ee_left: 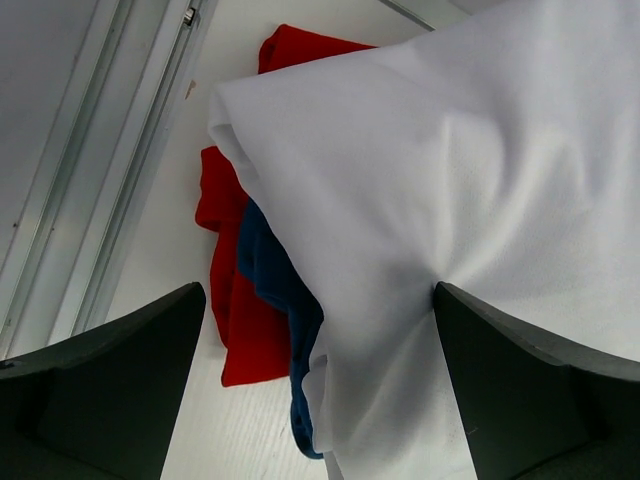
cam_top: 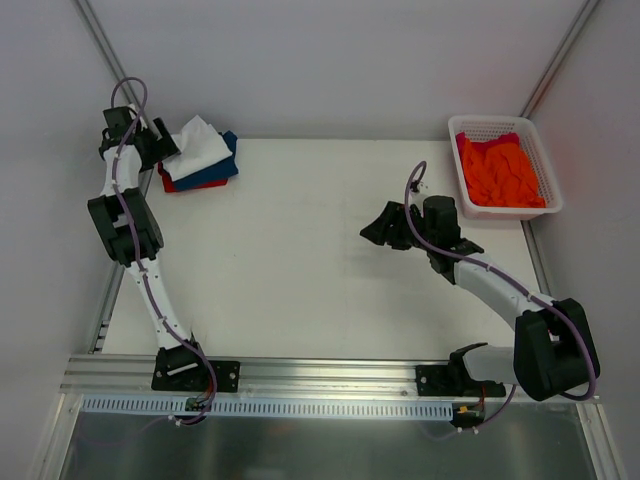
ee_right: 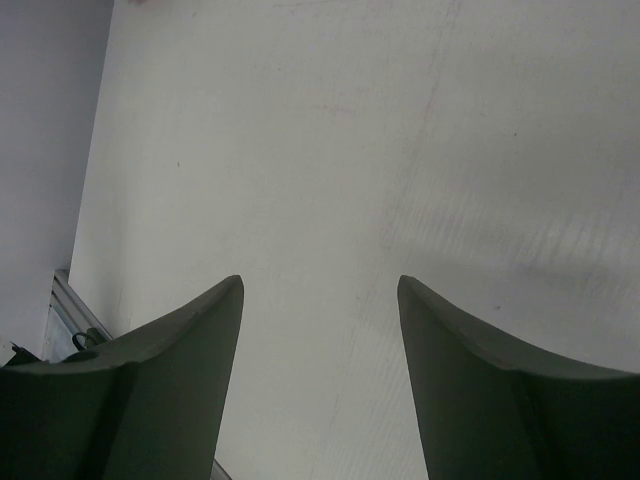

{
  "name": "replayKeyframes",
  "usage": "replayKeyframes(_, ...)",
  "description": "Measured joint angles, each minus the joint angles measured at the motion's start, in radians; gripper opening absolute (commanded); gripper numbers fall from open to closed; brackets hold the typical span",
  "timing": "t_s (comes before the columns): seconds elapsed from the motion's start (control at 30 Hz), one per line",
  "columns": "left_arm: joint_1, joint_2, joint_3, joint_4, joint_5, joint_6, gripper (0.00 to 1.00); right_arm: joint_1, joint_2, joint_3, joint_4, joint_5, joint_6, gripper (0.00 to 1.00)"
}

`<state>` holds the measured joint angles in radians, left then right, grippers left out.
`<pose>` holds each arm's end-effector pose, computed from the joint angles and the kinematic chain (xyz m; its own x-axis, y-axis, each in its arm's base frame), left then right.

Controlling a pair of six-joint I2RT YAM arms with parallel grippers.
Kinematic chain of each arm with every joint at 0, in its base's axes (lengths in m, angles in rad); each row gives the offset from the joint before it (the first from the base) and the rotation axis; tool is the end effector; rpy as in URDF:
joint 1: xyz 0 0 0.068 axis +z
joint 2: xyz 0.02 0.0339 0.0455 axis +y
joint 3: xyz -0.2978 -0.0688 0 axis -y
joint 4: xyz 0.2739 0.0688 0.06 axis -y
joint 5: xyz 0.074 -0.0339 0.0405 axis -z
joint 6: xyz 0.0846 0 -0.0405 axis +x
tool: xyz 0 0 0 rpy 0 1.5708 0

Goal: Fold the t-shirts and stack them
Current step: Neatly place the folded tshirt to the corner

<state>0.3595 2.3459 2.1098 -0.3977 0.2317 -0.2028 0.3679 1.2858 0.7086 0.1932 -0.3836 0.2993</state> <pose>0.6010 0.2051 0.2279 -0.5089 -0.4007 -0.7619 -0.2774 0.9142 -0.2955 0.3058 0.1518 0.2430 -0.5278 0.0896 -0.8446 -0.5250 0.7473 0.4074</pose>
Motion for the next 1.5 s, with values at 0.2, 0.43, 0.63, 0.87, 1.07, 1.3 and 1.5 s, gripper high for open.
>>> replayKeyframes(0.2,-0.001,-0.097,-0.04,-0.01,-0.023,-0.022,0.99,0.0,0.0,-0.003,0.003,0.0,0.0,0.67)
replayKeyframes(0.43,-0.016,-0.323,-0.119,0.005,-0.071,-0.049,0.99,0.0,0.001,-0.003,0.004,0.0,0.0,0.67)
replayKeyframes(0.63,-0.067,-0.452,-0.165,0.027,-0.075,-0.079,0.99,0.0,0.001,-0.003,0.005,0.0,0.008,0.68)
replayKeyframes(0.87,-0.177,-0.461,-0.19,0.035,-0.051,-0.08,0.99,0.0,-0.017,-0.015,0.004,0.001,0.015,0.68)
replayKeyframes(1.07,-0.307,-0.461,-0.27,0.059,-0.006,-0.101,0.99,0.0,-0.048,-0.034,-0.013,0.002,0.015,0.68)
replayKeyframes(1.3,-0.56,-0.515,-0.509,0.169,0.032,-0.152,0.99,0.0,-0.075,-0.034,-0.035,0.005,0.013,0.68)
replayKeyframes(1.5,-0.761,-0.66,-0.753,0.235,0.05,-0.182,0.99,0.0,-0.114,-0.034,-0.066,0.025,0.01,0.69)
